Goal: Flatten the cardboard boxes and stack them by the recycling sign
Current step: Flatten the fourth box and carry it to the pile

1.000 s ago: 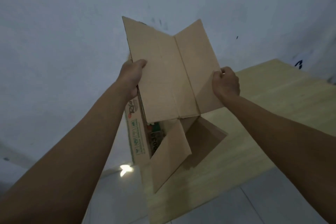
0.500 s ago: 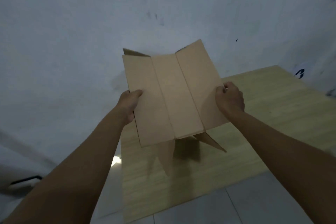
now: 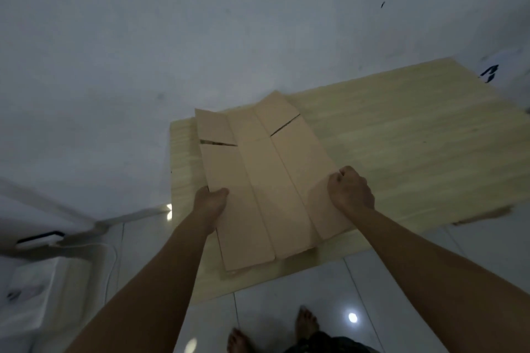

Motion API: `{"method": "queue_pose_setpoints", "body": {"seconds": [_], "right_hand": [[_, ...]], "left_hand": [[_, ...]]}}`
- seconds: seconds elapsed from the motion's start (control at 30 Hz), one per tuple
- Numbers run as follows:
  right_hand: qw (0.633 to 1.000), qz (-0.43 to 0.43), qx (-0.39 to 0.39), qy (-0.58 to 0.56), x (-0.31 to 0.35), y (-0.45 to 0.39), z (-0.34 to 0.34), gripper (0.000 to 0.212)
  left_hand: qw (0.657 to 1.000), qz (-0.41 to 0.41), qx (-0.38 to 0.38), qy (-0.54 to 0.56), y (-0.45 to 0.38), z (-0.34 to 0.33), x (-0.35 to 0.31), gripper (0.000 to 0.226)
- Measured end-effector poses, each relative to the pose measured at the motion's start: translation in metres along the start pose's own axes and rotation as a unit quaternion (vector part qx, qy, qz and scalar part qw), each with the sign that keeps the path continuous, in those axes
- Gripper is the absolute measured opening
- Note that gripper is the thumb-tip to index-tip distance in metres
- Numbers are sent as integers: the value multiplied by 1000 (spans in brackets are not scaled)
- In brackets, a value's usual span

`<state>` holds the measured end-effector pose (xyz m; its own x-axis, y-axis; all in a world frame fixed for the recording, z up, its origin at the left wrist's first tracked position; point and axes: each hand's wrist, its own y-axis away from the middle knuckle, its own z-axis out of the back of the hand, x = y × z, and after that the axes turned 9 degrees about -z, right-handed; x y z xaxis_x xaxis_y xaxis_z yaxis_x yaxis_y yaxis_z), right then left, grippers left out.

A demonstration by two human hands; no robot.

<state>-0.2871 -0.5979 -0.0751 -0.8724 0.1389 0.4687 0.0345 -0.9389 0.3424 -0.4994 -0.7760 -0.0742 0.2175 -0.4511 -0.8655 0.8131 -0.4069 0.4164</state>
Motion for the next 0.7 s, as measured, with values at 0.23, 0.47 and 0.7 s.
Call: {"method": "queue_pose_setpoints", "body": {"seconds": [0.23,0.47,0.7], "right_hand": [[999,-16,19,46,-37,-17,-45,32],[997,-30,21,72,-47,-47,-63,35],[997,14,61,49,25,-98,-79,53]], "left_hand": [[993,6,-48,-108,-10,-31,58,39],[948,40,-91,-302,-22,-41,70,64],[963,38,-113,-241,-95,-51,34,71]]}}
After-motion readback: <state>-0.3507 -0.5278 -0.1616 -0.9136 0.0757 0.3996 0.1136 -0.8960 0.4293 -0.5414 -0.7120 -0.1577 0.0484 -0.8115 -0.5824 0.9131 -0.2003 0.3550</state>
